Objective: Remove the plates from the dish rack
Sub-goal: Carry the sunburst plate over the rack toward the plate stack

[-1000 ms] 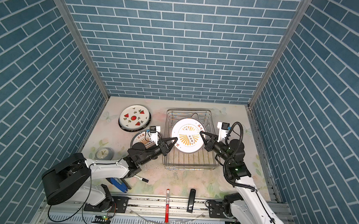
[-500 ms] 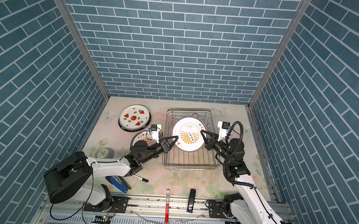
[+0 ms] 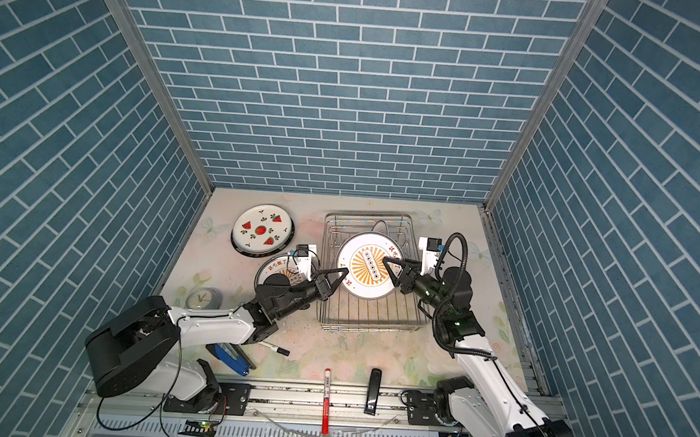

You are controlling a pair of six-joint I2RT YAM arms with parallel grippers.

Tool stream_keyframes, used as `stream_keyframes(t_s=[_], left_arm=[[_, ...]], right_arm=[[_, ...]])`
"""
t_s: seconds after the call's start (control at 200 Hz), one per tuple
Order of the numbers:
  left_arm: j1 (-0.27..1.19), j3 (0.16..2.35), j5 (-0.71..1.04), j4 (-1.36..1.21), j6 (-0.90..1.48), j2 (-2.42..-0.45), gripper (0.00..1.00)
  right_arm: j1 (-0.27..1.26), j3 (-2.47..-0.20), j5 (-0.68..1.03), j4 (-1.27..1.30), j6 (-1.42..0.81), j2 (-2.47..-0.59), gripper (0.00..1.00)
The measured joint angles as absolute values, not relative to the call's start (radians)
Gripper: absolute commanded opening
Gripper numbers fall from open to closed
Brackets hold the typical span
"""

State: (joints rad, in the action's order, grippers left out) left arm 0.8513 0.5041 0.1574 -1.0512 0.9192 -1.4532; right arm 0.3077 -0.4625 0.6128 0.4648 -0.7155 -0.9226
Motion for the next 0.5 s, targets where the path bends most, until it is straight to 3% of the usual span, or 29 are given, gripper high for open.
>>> stream_keyframes(t_s=[0.05, 0.19, 0.23, 0.5], left_arm=[[0.851, 0.504, 0.159, -1.051, 0.920, -1.453, 0.00], [0.847, 0.502, 0.159, -1.052, 0.924, -1.454, 0.00], [0.845, 0.498, 0.159, -1.053, 0.926, -1.454, 0.00], [0.836, 0.471, 0.144, -1.043, 0.931, -1.452, 0.00]], right_arm=[[0.308, -0.463, 0.617, 0.464, -0.712, -0.935, 0.90], [0.312, -0.463, 0.617, 0.463, -0.721, -0.950, 0.93], [0.313, -0.463, 0.613, 0.461, -0.721, -0.950, 0.99], [0.318, -0.464, 0.571, 0.426, -0.714, -0.915, 0.99]])
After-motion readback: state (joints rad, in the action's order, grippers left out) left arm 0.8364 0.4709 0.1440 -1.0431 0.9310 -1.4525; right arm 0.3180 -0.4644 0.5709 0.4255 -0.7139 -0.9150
